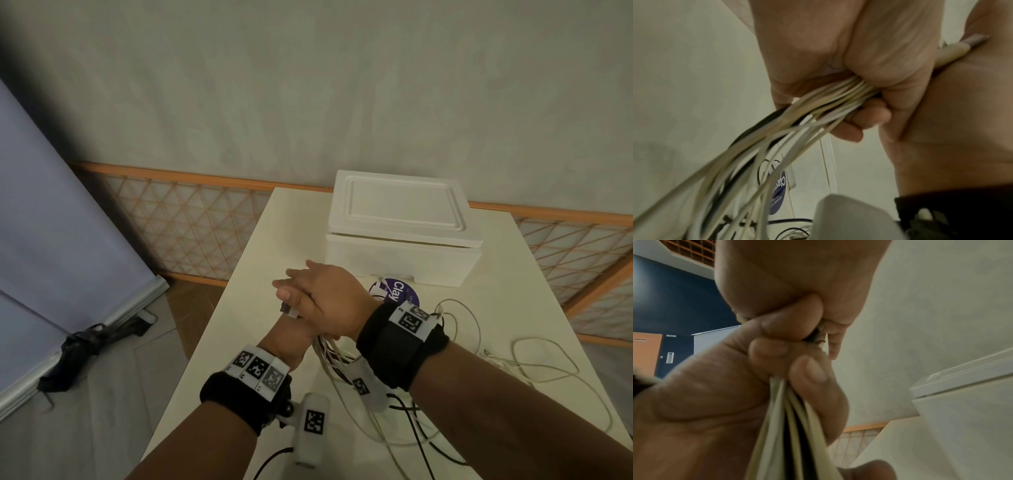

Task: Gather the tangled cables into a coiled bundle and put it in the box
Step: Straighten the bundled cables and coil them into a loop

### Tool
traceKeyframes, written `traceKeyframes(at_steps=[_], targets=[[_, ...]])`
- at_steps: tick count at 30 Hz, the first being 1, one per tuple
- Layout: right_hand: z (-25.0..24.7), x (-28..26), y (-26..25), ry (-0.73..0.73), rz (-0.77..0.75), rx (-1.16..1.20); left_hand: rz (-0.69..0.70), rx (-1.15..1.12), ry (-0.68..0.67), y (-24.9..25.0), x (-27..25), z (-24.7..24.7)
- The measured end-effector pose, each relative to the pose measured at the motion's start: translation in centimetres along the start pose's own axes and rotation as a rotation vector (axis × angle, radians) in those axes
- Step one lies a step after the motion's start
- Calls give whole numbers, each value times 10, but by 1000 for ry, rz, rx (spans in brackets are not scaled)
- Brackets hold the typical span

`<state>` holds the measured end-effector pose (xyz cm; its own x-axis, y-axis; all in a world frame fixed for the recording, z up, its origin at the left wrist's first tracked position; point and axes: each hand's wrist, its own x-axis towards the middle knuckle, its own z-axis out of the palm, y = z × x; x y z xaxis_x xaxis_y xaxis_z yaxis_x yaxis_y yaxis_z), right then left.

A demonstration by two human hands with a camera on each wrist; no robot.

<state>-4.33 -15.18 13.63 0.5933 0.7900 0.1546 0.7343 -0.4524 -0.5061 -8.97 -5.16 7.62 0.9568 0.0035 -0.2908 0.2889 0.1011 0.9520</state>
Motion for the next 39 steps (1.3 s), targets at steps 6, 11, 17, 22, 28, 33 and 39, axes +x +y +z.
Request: traceKeyframes(at_steps=[6, 11, 17, 22, 28, 33, 39], targets=[[-3, -12, 24, 150, 337, 840, 12, -200, 167, 6, 10, -12], [26, -20, 8, 14, 245, 756, -28, -116, 188, -2, 5, -12], [47, -18, 16, 45, 294, 554, 97, -368, 121, 4, 7, -9], [48, -15, 19, 134, 330, 443, 194, -244, -6, 10, 8, -26], [46, -11, 21, 179, 276, 53, 265, -343, -120, 19, 3, -39], [46, -9, 16, 196, 201, -157, 417, -334, -60, 28, -1, -33], [49, -10, 15, 171, 195, -317, 536, -178, 67, 29, 4, -35]])
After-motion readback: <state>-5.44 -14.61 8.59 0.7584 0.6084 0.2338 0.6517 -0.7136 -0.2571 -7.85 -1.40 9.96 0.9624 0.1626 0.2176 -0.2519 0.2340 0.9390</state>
